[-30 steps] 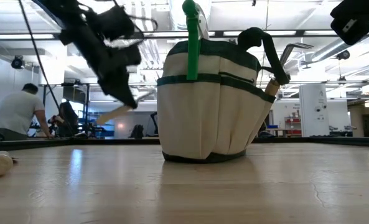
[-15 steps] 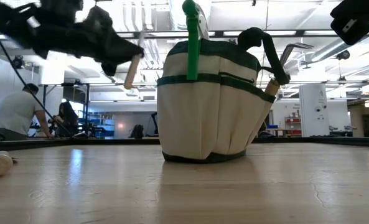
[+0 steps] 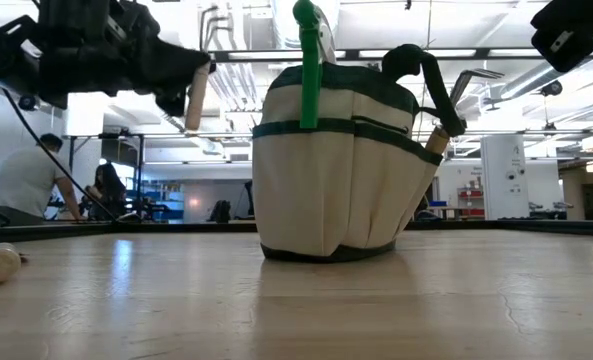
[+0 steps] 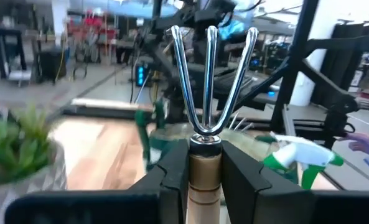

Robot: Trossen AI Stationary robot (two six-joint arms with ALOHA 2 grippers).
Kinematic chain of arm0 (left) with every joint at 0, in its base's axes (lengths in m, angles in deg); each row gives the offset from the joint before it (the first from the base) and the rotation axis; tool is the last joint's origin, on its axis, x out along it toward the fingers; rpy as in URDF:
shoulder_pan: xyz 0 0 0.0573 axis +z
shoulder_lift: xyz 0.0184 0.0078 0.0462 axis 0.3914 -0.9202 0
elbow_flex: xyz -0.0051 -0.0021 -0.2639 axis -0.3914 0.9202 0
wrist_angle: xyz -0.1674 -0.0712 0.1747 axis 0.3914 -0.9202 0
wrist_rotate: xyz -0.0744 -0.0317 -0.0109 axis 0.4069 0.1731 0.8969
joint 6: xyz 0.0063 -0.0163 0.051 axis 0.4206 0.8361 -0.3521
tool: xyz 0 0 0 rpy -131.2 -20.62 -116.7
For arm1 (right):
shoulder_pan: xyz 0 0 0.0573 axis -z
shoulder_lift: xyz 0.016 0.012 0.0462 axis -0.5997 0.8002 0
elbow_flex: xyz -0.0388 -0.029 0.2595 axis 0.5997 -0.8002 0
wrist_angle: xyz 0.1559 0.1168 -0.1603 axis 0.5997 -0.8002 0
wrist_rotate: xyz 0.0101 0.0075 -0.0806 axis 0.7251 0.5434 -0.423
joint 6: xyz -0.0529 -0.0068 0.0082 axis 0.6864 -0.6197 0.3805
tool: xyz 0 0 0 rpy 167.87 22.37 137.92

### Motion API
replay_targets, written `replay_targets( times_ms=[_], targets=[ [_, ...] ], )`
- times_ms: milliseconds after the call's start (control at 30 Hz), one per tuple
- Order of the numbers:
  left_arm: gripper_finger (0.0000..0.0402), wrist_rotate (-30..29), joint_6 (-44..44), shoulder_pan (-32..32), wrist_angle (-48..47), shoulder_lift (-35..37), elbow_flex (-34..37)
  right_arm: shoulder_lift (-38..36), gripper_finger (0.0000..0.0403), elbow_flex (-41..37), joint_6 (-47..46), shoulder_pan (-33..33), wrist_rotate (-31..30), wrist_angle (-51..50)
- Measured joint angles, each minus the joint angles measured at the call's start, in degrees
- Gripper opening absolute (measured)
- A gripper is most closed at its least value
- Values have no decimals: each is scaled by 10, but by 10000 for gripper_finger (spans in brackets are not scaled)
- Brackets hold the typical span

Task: Pick & Place Garden tools in Gardening bag
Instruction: Put the brown hand rake into the side pocket of the gardening bag

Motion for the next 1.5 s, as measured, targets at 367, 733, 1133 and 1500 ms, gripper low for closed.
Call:
replay_targets(
  times_ms=[367, 733, 1133, 1500],
  targets=[
    [68, 18, -38, -9, 71, -27, 0, 0, 8, 0, 0, 0, 0, 0],
    [68, 86, -47, -9, 213, -168, -40, 0, 8, 0, 0, 0, 0, 0],
    [68, 154, -61, -7, 272, -302, -114, 0, 8, -1, 0, 0, 0, 0],
    [68, 153, -38, -2, 382, -411, -147, 0, 8, -1, 0, 0, 0, 0]
  ],
)
